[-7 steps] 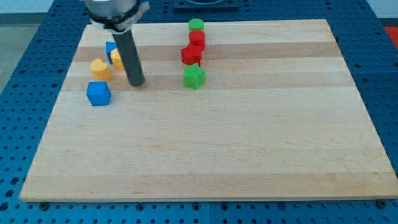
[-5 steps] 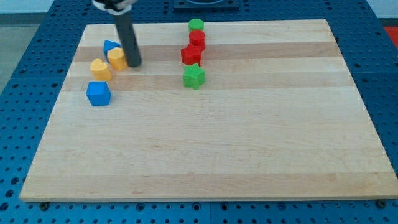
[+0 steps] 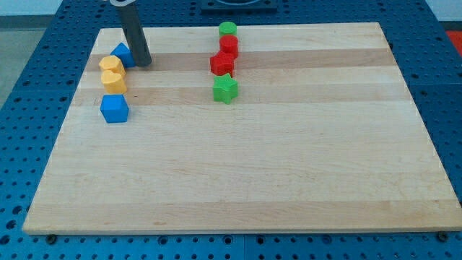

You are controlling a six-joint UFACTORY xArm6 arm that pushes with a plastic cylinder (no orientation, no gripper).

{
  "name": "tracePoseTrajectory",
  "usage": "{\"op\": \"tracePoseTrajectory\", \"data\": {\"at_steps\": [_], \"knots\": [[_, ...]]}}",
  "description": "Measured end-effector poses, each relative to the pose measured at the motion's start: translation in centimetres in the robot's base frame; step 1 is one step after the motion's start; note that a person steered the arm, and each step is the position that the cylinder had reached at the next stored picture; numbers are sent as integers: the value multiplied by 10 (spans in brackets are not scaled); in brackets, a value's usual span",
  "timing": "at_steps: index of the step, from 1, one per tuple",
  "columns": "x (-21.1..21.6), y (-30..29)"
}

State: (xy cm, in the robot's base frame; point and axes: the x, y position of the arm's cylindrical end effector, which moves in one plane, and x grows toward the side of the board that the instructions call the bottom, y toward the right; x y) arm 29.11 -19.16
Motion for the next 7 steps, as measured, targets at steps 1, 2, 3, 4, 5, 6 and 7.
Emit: {"op": "tracePoseTrajectory", "data": {"at_steps": [1, 2, 3, 4, 5, 6, 7], "knots": [[-14, -14], [-13, 13], [35, 44], [96, 30], [115, 47], [132, 50], [133, -8]]}}
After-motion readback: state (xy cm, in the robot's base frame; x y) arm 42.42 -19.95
